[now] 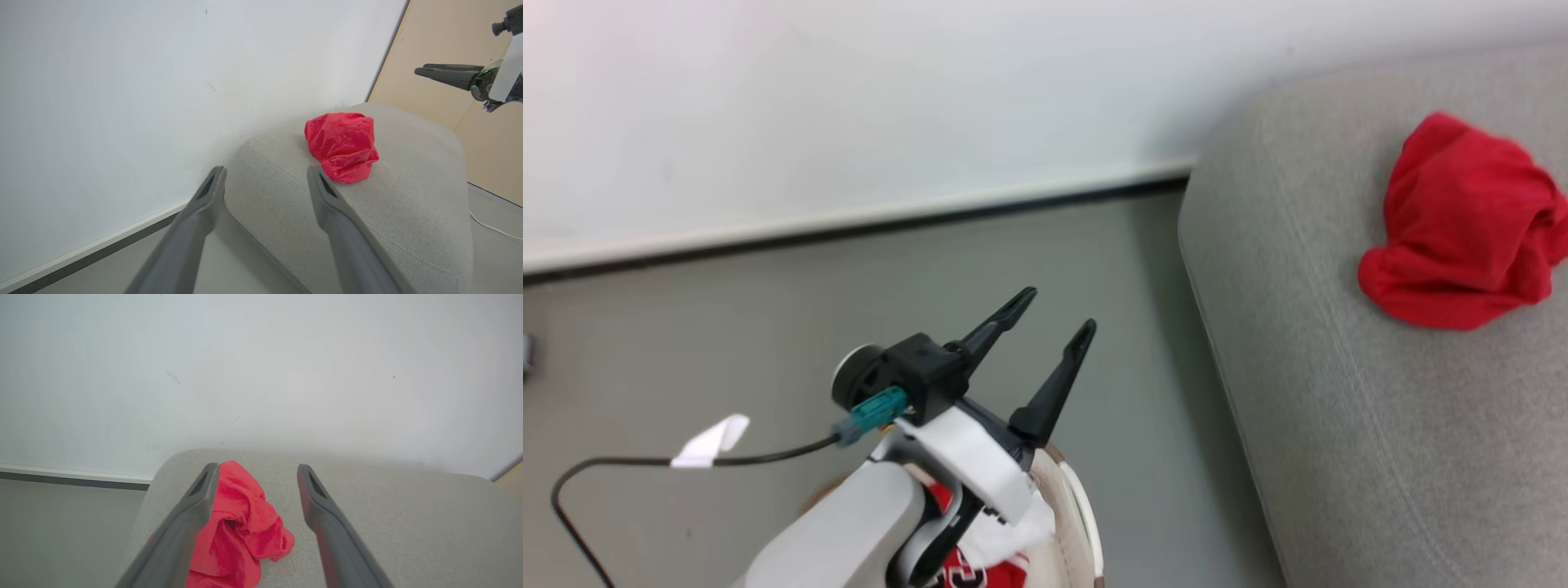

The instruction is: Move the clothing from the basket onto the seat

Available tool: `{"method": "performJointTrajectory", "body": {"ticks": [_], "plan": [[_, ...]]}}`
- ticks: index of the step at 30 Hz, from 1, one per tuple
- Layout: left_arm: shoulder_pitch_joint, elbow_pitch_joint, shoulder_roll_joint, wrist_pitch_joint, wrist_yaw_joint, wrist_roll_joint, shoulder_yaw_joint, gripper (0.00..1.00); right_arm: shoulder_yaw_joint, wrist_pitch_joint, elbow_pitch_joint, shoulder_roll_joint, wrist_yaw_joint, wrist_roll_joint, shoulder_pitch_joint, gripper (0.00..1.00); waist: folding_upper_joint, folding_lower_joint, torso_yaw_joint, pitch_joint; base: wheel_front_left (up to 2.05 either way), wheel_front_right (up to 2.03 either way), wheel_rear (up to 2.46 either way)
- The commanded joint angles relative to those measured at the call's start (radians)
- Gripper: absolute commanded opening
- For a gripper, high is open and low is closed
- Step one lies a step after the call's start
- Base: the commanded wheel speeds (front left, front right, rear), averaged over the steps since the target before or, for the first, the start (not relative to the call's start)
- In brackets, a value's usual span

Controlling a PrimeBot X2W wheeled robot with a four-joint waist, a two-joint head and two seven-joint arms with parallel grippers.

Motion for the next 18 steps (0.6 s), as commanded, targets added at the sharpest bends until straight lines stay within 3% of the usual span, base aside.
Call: {"method": "performJointTrajectory", "body": {"ticks": [1, 8, 15, 18], "plan": [[0.027, 0.001, 0.007, -0.013, 0.009, -0.018, 0.012, 1.0, 0.001, -0.021, -0.022, -0.002, -0.003, 0.008, 0.016, 1.0, 0.0, 0.0003, 0.025, -0.08, 0.0, 0.0, 0.0], [0.103, -0.003, 0.051, -0.029, 0.053, -0.052, 0.08, 1.0, -0.022, -0.082, -0.143, 0.04, -0.003, 0.073, 0.086, 1.0, 0.0, 0.0003, 0.067, -0.181, 0.0, 0.0, 0.0], [0.186, -0.018, 0.102, -0.04, 0.104, -0.06, 0.161, 1.0, -0.067, -0.125, -0.223, 0.098, -0.003, 0.037, 0.196, 1.0, 0.0, 0.0003, 0.095, -0.233, 0.0, 0.0, 0.0], [0.252, -0.042, 0.115, -0.041, 0.142, -0.057, 0.235, 1.0, -0.182, -0.131, -0.288, 0.165, -0.003, -0.021, 0.302, 1.0, 0.0, 0.0003, 0.109, -0.247, 0.0, 0.0, 0.0]]}}
